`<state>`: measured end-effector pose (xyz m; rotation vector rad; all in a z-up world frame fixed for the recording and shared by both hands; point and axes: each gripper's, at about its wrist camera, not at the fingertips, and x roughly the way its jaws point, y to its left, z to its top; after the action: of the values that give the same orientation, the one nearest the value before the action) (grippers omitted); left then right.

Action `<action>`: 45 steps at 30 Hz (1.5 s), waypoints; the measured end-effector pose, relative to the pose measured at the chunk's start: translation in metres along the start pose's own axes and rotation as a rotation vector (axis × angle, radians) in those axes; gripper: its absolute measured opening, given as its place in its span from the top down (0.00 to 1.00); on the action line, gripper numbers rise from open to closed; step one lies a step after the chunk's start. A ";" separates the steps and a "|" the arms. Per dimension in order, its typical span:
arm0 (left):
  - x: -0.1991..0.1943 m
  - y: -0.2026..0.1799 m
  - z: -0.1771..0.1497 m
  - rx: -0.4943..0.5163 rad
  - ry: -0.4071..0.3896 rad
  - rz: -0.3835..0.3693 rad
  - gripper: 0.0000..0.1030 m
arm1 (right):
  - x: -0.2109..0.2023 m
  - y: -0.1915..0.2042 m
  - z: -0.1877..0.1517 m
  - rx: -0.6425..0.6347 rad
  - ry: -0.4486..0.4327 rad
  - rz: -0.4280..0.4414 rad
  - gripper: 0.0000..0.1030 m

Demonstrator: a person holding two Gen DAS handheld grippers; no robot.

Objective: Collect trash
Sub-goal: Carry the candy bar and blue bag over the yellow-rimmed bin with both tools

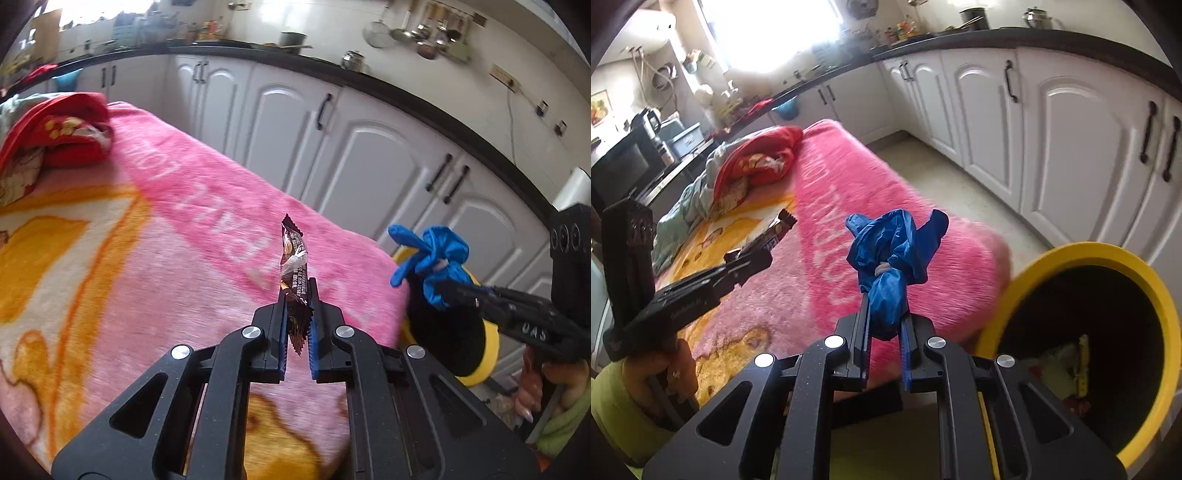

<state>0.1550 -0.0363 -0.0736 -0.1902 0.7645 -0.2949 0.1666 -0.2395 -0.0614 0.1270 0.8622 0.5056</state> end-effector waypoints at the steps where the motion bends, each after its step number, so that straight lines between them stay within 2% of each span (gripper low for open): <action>1: 0.000 -0.004 -0.001 0.013 0.002 -0.004 0.96 | -0.005 -0.005 -0.001 0.010 -0.008 -0.008 0.88; 15: 0.005 -0.062 -0.007 0.137 0.008 -0.075 0.96 | -0.058 -0.056 -0.020 0.097 -0.109 -0.125 0.88; 20: 0.011 -0.083 -0.003 0.165 0.015 -0.121 0.96 | -0.071 -0.066 -0.026 0.100 -0.144 -0.178 0.88; 33: 0.028 -0.153 0.007 0.305 0.013 -0.205 0.96 | -0.098 -0.110 -0.059 0.186 -0.168 -0.268 0.88; 40: 0.043 -0.179 0.006 0.358 0.030 -0.217 0.96 | -0.111 -0.130 -0.081 0.232 -0.183 -0.312 0.88; 45: 0.054 -0.189 0.007 0.377 0.038 -0.212 0.96 | -0.109 -0.138 -0.093 0.251 -0.169 -0.313 0.88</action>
<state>0.1604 -0.2320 -0.0514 0.0919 0.7131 -0.6380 0.0891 -0.4205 -0.0884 0.2563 0.7592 0.0904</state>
